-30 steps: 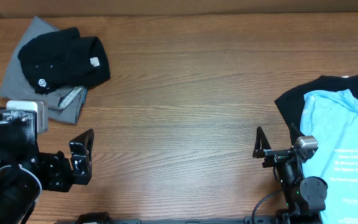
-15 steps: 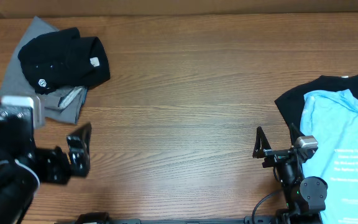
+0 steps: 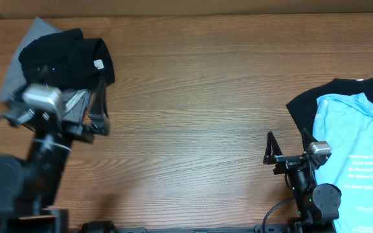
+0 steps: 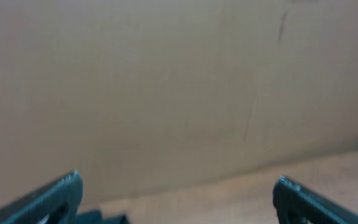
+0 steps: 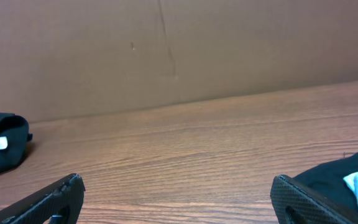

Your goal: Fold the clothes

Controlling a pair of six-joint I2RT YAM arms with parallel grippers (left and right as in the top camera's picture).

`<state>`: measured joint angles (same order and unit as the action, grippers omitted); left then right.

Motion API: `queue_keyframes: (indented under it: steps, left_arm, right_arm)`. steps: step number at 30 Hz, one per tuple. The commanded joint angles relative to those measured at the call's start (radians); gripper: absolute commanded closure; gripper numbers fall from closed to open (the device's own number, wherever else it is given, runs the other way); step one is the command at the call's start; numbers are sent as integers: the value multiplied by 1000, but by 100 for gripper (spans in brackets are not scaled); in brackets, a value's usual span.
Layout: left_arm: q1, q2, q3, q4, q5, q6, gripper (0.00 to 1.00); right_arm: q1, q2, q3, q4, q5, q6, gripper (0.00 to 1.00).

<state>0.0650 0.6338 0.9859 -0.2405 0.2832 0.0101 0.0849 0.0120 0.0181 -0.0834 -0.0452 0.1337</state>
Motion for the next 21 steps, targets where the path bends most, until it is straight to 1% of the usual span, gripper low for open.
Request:
queue_keyframes:
  steps: [1,4,9,15,21]
  left_arm:
    - [-6,-126,-194,151,24,9,0]
    - [-6,-225,-353,263,19,13,0]
    - [-6,-402,-565,306,-19,12,0]
    - [-7,-621,-770,383,-51,12,0]
    - [-21,-631,-921,546,-47,-7,0]
  right_arm:
    - [-7,-4,-10,2,2,-4,0]
    - [-7,-4,-10,2,2,-4,0]
    - [-7,-4,-10,2,2,-4,0]
    - [-7,-4,-10,2,2,-4,0]
    - [-7,-4,-10,2,2,-4,0]
